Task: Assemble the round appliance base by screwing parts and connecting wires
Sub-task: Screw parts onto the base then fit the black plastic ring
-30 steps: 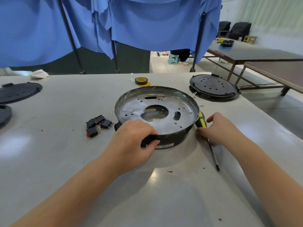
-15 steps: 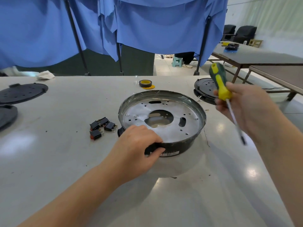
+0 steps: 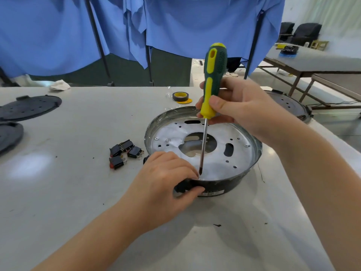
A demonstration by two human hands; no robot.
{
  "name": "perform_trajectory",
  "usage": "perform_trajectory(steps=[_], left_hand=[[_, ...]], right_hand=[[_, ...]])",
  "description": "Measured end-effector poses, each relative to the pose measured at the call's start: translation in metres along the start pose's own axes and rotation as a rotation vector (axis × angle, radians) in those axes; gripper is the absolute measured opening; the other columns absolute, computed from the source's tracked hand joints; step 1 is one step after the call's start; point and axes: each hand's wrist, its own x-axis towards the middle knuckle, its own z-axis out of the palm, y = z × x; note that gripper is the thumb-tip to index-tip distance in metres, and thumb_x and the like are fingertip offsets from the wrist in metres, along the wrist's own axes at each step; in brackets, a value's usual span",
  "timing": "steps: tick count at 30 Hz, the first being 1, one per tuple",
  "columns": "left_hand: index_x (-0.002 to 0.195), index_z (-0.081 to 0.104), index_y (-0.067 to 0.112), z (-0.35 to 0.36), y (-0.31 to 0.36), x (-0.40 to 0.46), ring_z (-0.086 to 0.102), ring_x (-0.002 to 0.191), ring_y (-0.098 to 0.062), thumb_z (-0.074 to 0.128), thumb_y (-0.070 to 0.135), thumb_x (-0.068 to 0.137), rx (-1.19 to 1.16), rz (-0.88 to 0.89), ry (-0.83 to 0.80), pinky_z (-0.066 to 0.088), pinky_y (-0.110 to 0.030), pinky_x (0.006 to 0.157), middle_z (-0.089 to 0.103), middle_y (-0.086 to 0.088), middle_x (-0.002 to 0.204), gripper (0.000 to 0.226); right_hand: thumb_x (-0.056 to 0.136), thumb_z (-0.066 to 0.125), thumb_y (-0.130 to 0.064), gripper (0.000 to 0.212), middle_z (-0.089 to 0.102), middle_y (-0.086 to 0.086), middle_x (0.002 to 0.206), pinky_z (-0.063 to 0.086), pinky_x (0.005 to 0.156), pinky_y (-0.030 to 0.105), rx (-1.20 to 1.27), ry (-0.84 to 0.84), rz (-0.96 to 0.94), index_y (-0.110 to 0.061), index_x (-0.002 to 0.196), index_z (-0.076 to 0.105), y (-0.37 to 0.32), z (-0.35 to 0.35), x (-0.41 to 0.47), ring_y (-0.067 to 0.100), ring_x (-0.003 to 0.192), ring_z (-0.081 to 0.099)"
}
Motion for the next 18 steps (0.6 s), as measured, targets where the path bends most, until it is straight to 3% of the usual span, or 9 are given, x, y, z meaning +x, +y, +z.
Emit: perform_trajectory(steps=[18], left_hand=[[0.082, 0.073, 0.021, 0.0019, -0.0006, 0.0002, 0.062, 0.083, -0.008, 0.068, 0.037, 0.083, 0.003, -0.022, 0.001, 0.046, -0.033, 0.077, 0.069, 0.014, 0.090, 0.017]], right_hand=[[0.093, 0.053, -0.006, 0.026, 0.073, -0.003, 0.090, 0.058, 0.076, 0.027, -0.007, -0.138, -0.094, -0.015, 0.118, 0.054, 0.0077, -0.0009, -0.0042, 0.015, 0.092, 0.071]])
